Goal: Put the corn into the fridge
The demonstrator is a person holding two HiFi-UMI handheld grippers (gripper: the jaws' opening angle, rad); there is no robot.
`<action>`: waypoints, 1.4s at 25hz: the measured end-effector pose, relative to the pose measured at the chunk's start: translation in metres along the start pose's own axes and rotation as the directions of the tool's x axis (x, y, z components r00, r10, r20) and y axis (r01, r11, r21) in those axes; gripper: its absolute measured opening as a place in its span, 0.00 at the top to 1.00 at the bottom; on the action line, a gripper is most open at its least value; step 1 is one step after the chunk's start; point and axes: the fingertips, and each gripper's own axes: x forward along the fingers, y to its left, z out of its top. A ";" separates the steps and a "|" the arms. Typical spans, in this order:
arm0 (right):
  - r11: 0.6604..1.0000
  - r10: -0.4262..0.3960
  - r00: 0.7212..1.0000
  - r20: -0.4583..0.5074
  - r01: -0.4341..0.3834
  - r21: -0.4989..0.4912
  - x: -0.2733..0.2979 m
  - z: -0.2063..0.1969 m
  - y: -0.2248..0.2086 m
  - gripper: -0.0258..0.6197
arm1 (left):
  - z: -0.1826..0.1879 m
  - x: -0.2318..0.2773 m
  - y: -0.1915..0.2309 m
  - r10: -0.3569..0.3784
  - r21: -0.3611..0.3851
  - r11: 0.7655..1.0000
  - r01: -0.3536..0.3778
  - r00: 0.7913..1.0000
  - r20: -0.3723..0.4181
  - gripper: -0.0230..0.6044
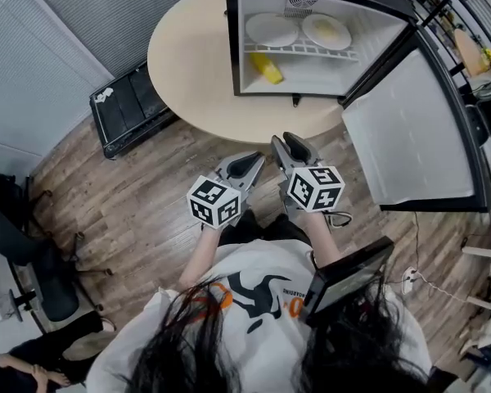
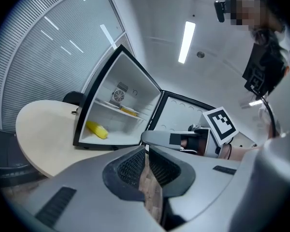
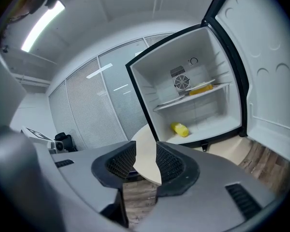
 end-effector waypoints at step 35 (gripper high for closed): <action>0.978 0.208 0.978 -0.028 -0.207 0.027 -0.173 -0.056 0.012 0.89 | -0.066 -0.031 -0.164 0.159 0.012 0.987 -0.160 0.985 0.065 0.91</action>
